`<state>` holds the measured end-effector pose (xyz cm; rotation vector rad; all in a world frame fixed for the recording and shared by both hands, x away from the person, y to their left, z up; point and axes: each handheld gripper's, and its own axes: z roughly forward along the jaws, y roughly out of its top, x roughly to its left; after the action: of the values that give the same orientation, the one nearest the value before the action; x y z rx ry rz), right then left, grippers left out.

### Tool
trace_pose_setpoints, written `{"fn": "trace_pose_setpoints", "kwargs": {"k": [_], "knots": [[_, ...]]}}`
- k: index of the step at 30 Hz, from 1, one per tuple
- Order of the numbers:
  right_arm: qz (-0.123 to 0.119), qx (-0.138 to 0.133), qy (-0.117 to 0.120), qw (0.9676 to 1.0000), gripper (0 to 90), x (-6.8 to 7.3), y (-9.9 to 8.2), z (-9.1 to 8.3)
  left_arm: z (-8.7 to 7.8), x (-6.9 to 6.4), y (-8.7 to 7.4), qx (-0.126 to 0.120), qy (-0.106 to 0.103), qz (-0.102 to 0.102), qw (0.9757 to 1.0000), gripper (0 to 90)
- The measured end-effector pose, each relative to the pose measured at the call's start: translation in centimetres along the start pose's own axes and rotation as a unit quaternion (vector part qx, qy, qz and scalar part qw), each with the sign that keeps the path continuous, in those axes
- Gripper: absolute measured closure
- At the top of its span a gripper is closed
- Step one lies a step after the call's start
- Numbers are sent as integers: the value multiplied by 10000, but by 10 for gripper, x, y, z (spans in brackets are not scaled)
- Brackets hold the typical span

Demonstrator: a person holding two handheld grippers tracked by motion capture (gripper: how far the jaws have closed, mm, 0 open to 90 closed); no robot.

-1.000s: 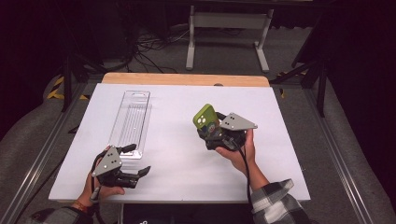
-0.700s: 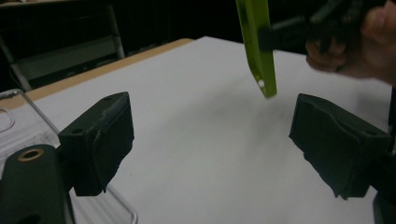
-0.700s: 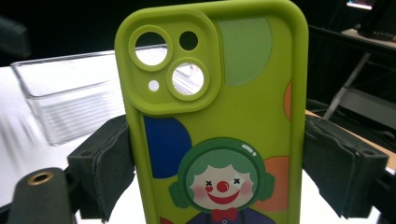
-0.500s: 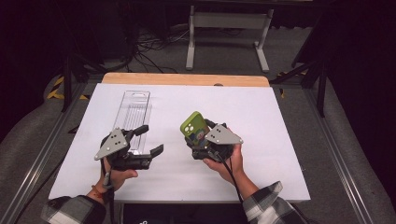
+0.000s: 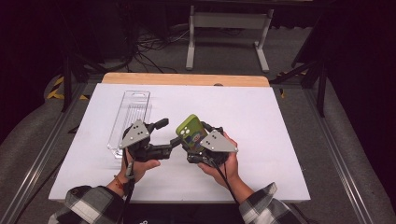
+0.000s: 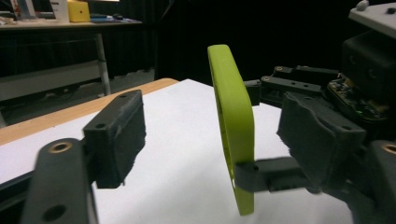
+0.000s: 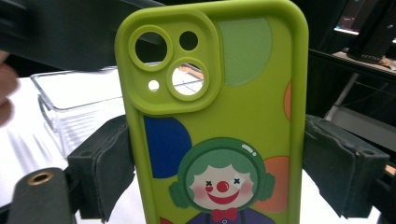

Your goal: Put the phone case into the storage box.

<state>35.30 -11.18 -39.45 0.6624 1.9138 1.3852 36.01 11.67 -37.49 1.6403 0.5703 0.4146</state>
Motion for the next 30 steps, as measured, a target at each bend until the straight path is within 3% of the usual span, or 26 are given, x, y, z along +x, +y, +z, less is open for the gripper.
{"fn": "trace_pose_setpoints", "kwargs": {"k": [4,14,21,30], "knots": [[-51,-28,-25,10000,149,5,0,1,7,-1,1,82,-79,93,9999,310],[169,-52,-53,9998,148,12,-2,2,19,1,2,46,-253,52,9997,630],[332,-94,-138,9993,148,11,-2,2,22,-5,1,-20,-201,124,9997,722],[413,-70,-164,9990,147,13,-3,3,22,-10,1,-55,-237,219,9995,766]]}}
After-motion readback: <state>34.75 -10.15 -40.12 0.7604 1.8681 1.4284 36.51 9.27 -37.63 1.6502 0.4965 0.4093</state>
